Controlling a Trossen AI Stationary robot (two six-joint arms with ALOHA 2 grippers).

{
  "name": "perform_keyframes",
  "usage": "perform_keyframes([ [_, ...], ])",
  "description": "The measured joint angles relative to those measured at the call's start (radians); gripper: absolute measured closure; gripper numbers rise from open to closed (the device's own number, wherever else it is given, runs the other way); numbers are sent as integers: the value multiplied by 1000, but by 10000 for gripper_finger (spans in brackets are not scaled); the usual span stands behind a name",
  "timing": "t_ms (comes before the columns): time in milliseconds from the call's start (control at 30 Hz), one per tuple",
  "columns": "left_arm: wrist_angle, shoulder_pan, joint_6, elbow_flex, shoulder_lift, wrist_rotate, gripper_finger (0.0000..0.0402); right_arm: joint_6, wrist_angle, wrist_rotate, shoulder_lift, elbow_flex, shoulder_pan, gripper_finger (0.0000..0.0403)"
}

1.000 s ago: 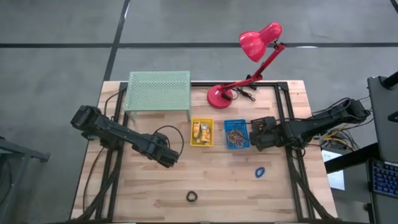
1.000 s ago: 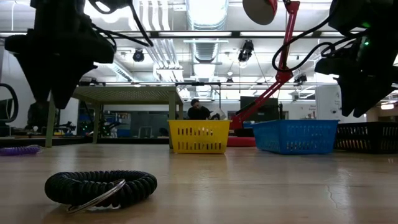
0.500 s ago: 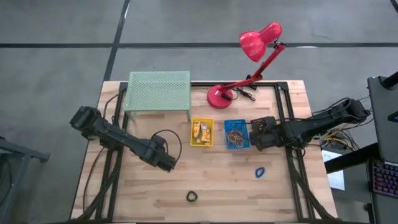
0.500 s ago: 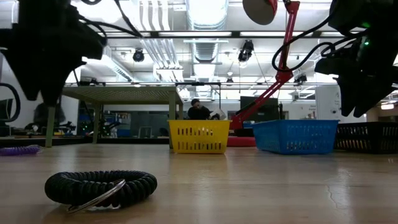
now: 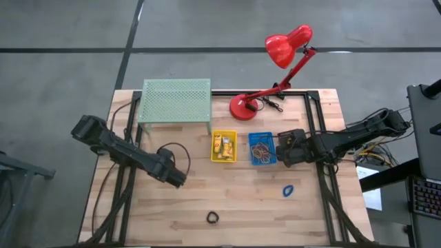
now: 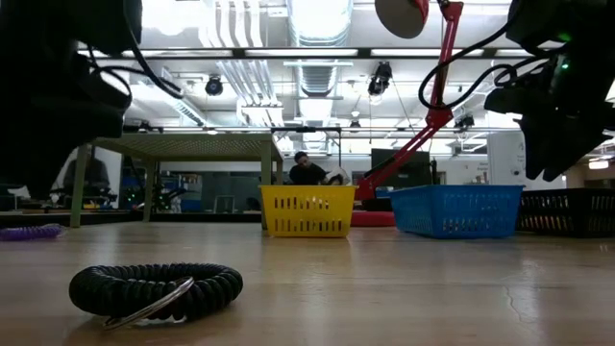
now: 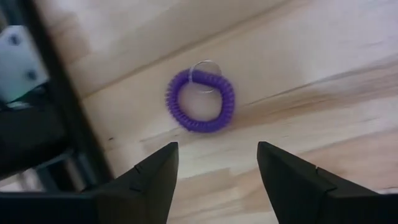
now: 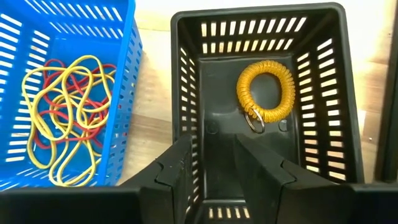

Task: Pick & Place Office Desk Supplies
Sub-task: Put the violet spring keychain into the black basket

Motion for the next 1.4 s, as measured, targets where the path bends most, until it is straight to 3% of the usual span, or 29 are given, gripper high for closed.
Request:
perform_keyframes([
  [200,196,28,69,-164,-155,1,181,0,2,0,0,0,0,282],
  [467,297,94,27,-311,-308,8,181,0,4,0,0,0,0,274],
  [1000,428,113,-1,-367,-305,-16,183,0,8,0,0,0,0,288],
  [1400,496,113,-25,-420,-307,-19,220,0,12,0,0,0,0,280],
])
